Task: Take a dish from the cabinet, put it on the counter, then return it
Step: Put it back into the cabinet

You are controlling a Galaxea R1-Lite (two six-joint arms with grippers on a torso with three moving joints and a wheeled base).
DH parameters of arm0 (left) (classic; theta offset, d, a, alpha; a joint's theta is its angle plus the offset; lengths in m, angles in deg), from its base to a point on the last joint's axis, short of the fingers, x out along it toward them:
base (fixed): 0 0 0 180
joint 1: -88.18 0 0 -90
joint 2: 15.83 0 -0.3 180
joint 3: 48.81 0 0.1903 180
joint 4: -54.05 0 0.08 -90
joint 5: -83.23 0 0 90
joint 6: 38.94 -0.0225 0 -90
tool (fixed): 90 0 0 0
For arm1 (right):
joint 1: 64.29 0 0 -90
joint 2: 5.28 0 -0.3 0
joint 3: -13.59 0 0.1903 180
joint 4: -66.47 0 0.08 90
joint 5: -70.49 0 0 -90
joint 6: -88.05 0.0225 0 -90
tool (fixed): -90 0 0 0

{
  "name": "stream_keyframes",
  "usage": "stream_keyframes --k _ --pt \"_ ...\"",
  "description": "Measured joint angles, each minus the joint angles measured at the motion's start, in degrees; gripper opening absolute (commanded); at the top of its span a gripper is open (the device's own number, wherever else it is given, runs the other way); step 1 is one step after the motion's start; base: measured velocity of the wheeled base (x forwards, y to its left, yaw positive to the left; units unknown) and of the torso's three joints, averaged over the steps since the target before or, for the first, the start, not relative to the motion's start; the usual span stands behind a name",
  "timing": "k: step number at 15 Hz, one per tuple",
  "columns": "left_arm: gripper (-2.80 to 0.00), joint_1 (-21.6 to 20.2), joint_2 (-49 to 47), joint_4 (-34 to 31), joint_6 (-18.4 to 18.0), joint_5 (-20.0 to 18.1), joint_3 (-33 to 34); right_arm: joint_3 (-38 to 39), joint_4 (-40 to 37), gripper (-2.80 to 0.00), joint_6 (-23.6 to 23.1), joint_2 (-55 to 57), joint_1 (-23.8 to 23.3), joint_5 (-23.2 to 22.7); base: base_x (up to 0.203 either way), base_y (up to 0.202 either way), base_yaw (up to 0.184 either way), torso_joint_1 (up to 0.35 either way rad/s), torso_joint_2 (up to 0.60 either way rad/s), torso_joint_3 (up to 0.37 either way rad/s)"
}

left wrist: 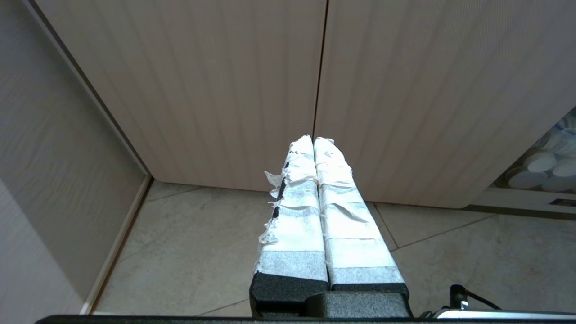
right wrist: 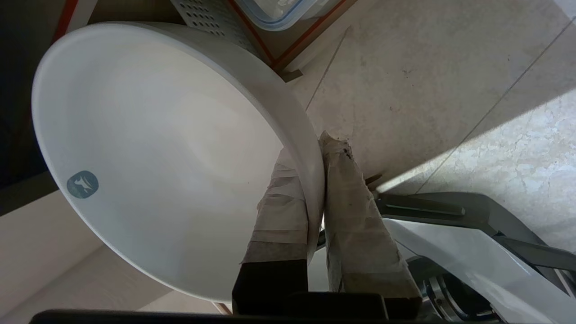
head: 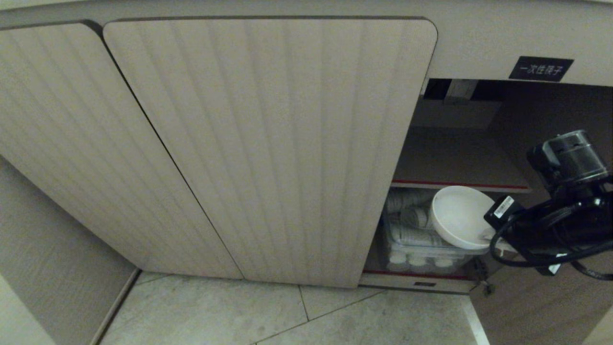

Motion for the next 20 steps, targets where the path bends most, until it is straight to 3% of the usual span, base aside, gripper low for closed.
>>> stream_keyframes --k 7,20 --pt "-2.80 0.00 0.00 0.00 0.00 0.00 0.00 -0.65 -0.16 -2.80 0.03 0.98 -0.73 0.10 0.000 0.000 0.000 0.000 0.00 0.000" --pt "-2.80 0.01 0.00 0.02 0.01 -0.02 0.00 -9.11 -3.96 -2.80 0.01 6.29 -8.27 -1.05 0.000 0.000 0.000 0.000 0.00 0.000"
